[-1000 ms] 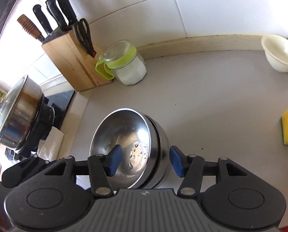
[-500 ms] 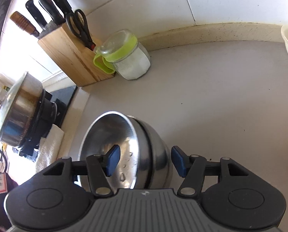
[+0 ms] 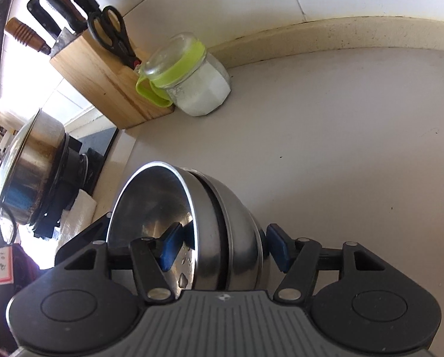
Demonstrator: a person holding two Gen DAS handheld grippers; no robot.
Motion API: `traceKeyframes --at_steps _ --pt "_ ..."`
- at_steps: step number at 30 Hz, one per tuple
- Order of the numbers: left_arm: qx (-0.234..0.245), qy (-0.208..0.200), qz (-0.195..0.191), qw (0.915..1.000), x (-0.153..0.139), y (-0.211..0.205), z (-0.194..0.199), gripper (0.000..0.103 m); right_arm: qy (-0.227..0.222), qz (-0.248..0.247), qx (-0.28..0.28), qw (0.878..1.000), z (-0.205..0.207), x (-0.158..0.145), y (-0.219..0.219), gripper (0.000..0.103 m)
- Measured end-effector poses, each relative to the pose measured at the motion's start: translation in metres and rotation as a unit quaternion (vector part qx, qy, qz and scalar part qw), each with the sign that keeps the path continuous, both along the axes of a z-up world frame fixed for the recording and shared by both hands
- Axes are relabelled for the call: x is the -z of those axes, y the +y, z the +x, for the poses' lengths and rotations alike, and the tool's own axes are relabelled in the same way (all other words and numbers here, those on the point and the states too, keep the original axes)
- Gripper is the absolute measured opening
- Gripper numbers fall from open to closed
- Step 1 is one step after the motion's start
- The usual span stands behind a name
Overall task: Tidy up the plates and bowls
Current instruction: 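Lift the nested steel bowl stack with both tools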
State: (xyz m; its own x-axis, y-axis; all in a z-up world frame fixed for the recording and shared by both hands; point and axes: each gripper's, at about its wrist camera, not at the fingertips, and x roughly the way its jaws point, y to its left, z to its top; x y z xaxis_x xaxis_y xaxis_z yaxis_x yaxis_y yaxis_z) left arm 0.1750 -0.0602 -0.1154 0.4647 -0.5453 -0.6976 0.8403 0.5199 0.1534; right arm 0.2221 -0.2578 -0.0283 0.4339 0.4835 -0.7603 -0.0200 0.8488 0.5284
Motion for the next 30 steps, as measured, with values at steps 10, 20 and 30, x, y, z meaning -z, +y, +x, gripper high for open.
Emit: traceKeyframes --at_steps 10,20,30 --pt "-0.03 0.019 -0.035 0.9988 0.003 -0.01 0.008 0.103 0.006 0.032 0.01 0.999 -0.001 0.006 -0.005 0.064" --pt "-0.076 -0.014 -0.025 0.9967 -0.028 -0.021 -0.02 0.103 -0.034 0.044 -0.015 0.998 -0.007 -0.031 -0.011 0.064" --pt "-0.098 -0.058 -0.036 0.9929 -0.085 -0.03 -0.069 0.103 -0.086 0.038 -0.022 0.995 -0.042 -0.096 -0.017 0.064"
